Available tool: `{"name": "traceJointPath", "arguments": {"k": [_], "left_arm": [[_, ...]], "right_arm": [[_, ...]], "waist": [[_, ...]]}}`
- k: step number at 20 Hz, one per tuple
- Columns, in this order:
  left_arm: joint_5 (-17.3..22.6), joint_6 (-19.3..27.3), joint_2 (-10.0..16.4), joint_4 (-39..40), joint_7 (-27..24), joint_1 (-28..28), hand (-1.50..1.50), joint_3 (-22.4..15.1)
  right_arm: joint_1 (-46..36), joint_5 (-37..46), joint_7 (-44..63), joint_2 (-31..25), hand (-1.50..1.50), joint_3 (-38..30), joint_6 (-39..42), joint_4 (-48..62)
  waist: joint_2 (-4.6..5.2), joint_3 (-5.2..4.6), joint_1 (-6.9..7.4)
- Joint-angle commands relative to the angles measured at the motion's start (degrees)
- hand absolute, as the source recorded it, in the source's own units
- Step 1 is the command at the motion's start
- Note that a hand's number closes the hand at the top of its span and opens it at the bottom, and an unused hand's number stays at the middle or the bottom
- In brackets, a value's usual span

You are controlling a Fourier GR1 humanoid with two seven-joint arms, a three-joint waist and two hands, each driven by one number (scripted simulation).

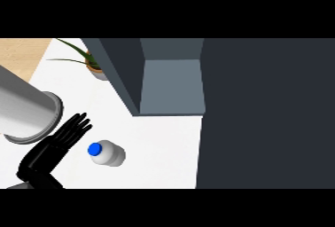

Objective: Pick up the bottled water, place it into the cabinet and close the cabinet

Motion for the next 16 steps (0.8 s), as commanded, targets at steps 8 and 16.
{"name": "traceJointPath", "arguments": {"k": [8, 16], "left_arm": [[-9.09, 1.12, 1.38, 25.21, -12.83, -9.62, -1.50, -0.40], [-13.84, 4.09, 0.82, 40.72, -22.53, -16.85, -1.50, -2.09]], "right_arm": [[2.85, 2.23, -3.49, 0.44, -1.50, 3.23, 0.90, 1.07], [3.67, -4.06, -1.99, -2.54, -1.50, -1.82, 2.50, -1.27]], "waist": [[0.01, 0.00, -0.11], [0.21, -0.07, -0.65]]}}
